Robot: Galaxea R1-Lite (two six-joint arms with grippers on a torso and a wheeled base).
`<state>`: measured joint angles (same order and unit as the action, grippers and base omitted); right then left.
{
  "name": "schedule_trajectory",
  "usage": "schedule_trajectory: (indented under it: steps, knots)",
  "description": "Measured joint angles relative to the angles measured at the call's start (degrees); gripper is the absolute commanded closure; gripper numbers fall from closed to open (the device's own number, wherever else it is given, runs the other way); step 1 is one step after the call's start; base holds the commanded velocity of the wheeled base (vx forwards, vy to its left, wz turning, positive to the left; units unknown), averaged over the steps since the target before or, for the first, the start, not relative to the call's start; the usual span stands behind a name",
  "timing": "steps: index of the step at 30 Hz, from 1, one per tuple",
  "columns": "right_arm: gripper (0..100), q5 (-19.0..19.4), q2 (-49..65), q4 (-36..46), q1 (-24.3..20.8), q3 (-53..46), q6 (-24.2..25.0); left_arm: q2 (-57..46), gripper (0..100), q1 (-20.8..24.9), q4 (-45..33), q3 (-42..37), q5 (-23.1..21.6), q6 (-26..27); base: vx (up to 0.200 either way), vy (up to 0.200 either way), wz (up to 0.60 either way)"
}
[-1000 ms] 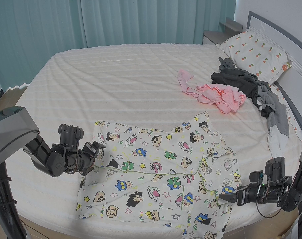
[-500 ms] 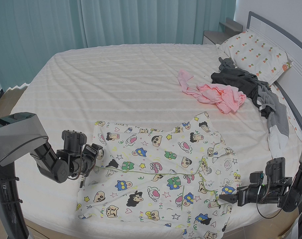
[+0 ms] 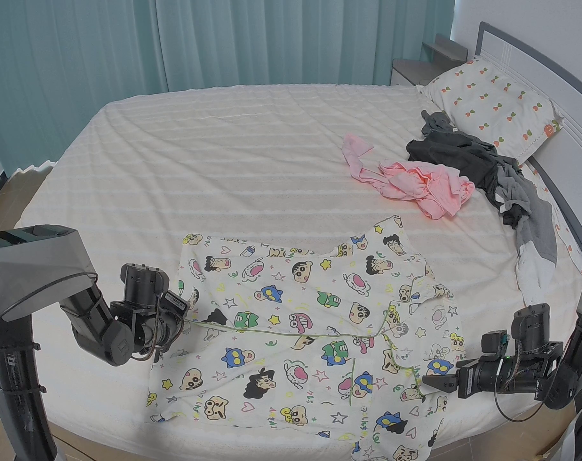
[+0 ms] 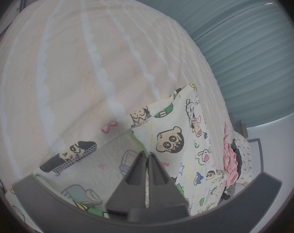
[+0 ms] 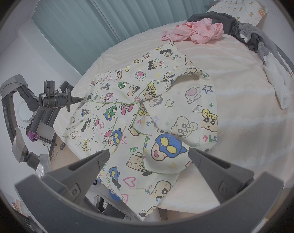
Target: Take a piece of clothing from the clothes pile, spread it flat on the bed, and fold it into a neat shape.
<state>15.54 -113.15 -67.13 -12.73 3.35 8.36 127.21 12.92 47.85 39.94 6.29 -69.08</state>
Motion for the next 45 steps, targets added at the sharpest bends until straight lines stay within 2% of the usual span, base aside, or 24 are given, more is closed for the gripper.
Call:
schedule_trajectory:
  steps: [10,16,17,25,28,33,38,45]
  knots:
    - [0,0.0,0.2,0.0,-0.1,-0.2,0.0,-1.2,100,0.0,10.9,-7.4,5.2,8.4,0.0,0.0,0.0]
    - [0,0.0,0.3,0.0,-0.1,-0.3,-0.6,-0.8,100,0.3,13.1,-10.0,5.7,9.4,0.0,0.0,0.0]
    - [0,0.0,0.3,0.0,-0.1,-0.3,-0.6,-0.6,0,0.3,13.2,-10.2,5.6,9.4,0.0,0.0,0.0]
    - [0,0.0,0.7,-1.6,1.2,0.4,-0.4,-0.5,0,0.0,13.5,-11.6,4.1,8.7,0.0,0.0,0.0]
    - [0,0.0,1.0,-3.4,2.6,1.2,-0.3,-1.7,0,-0.7,14.3,-13.3,0.0,7.8,0.0,0.0,0.0]
    - [0,0.0,1.2,-3.2,5.7,7.5,-0.2,-6.2,0,-3.7,16.1,-17.9,-9.8,5.4,0.0,0.0,0.0]
    - [0,0.1,1.0,3.4,7.9,18.3,0.2,-11.2,0,-7.7,17.1,-21.7,-17.8,3.5,0.0,0.0,0.0]
    - [0,0.2,-0.6,17.7,9.1,36.4,2.3,-15.5,0,-10.8,18.1,-24.7,-23.4,0.1,0.0,0.0,0.0]
